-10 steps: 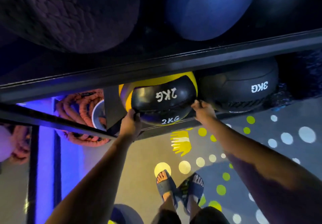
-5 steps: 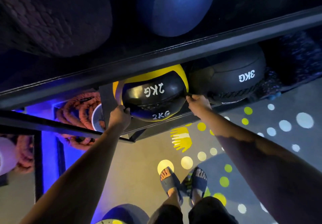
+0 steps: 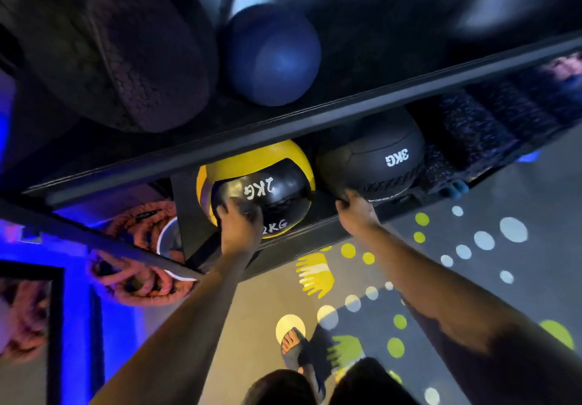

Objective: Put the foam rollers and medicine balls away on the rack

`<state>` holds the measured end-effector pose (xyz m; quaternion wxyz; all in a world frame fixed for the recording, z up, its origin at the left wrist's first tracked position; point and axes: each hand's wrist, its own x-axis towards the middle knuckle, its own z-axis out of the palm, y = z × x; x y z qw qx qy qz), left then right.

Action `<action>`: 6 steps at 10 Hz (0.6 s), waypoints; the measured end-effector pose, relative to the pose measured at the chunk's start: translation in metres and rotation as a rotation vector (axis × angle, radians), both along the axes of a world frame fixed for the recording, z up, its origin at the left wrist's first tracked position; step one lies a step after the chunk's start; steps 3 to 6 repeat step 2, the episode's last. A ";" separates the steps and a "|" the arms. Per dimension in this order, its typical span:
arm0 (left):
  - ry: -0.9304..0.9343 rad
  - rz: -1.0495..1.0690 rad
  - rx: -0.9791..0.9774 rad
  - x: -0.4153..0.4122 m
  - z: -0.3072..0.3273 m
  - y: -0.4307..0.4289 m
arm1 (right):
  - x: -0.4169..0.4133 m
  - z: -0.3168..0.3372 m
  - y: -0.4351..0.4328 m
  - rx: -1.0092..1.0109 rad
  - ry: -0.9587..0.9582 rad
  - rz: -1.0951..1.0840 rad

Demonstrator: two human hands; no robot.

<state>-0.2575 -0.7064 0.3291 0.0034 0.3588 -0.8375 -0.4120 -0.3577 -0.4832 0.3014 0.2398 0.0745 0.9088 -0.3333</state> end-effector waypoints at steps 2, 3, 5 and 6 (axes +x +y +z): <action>0.187 -0.367 0.198 -0.012 0.098 0.110 | 0.015 0.092 0.081 -0.050 0.220 -0.002; 0.187 -0.367 0.198 -0.012 0.098 0.110 | 0.015 0.092 0.081 -0.050 0.220 -0.002; 0.187 -0.367 0.198 -0.012 0.098 0.110 | 0.015 0.092 0.081 -0.050 0.220 -0.002; 0.187 -0.367 0.198 -0.012 0.098 0.110 | 0.015 0.092 0.081 -0.050 0.220 -0.002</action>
